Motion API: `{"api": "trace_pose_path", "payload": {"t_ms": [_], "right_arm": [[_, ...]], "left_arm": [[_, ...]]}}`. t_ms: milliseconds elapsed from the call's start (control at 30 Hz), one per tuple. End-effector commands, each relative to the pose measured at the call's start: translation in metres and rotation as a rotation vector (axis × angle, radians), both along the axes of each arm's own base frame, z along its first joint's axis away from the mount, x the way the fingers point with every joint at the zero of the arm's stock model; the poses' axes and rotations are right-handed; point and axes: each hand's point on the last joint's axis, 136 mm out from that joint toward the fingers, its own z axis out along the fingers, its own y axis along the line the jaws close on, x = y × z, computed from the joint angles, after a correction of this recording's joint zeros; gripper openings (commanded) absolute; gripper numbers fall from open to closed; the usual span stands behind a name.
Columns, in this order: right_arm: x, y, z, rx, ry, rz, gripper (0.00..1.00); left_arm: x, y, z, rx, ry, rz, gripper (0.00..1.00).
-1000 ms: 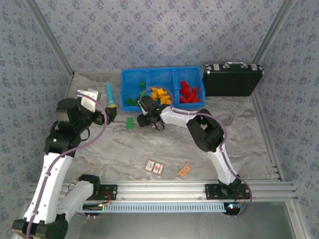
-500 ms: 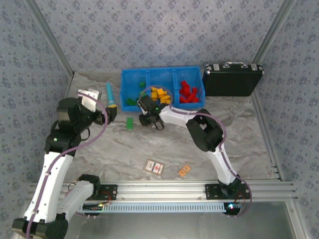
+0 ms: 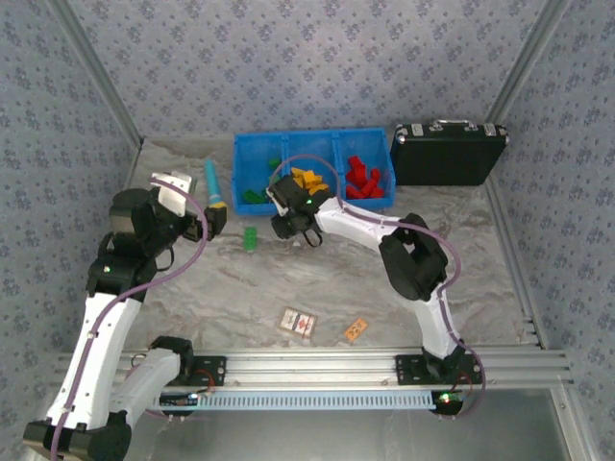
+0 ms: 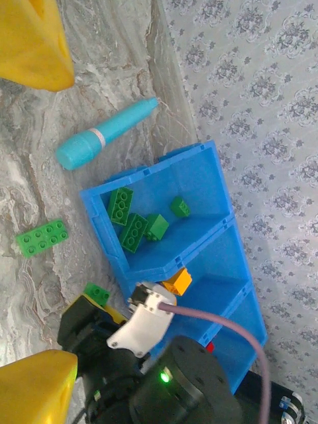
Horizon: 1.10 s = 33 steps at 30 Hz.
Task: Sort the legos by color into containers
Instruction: Pick up the lego from the center of the table, then place the lego in the container.
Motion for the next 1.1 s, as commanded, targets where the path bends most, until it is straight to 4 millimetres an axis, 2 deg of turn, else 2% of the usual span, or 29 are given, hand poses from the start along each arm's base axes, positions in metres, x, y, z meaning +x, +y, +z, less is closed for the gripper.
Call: {"api": "trace_pose_path", "payload": {"t_ms": [0,267,367,567,667,933,1067], "right_arm": [[0.008,0.004,0.051,0.017,-0.092,0.028,0.27],[0.055,0.016,0.088,0.065,-0.199,0.002,0.26],[0.072,0.025,0.09,0.079,-0.22,0.02,0.26],[0.104,0.044,0.064,0.072,-0.228,0.034,0.26],[0.114,0.051,0.053,0.064,-0.242,0.046,0.26],[0.128,0.056,0.022,-0.04,-0.282,0.093,0.31],[0.124,0.055,0.009,-0.086,-0.27,0.129,0.37]], "left_arm": [[0.0,-0.001,0.01,-0.011,-0.039,-0.01,1.0],[-0.001,0.0,0.013,-0.003,-0.047,-0.012,1.0],[-0.001,0.001,0.011,0.003,-0.046,-0.008,1.0],[-0.001,0.001,0.009,0.009,-0.04,-0.008,1.0],[0.0,0.001,0.007,0.012,-0.033,-0.007,1.0],[0.003,0.0,0.008,0.015,-0.033,-0.011,1.0],[0.008,-0.008,-0.006,0.004,0.029,-0.036,1.0]]}}
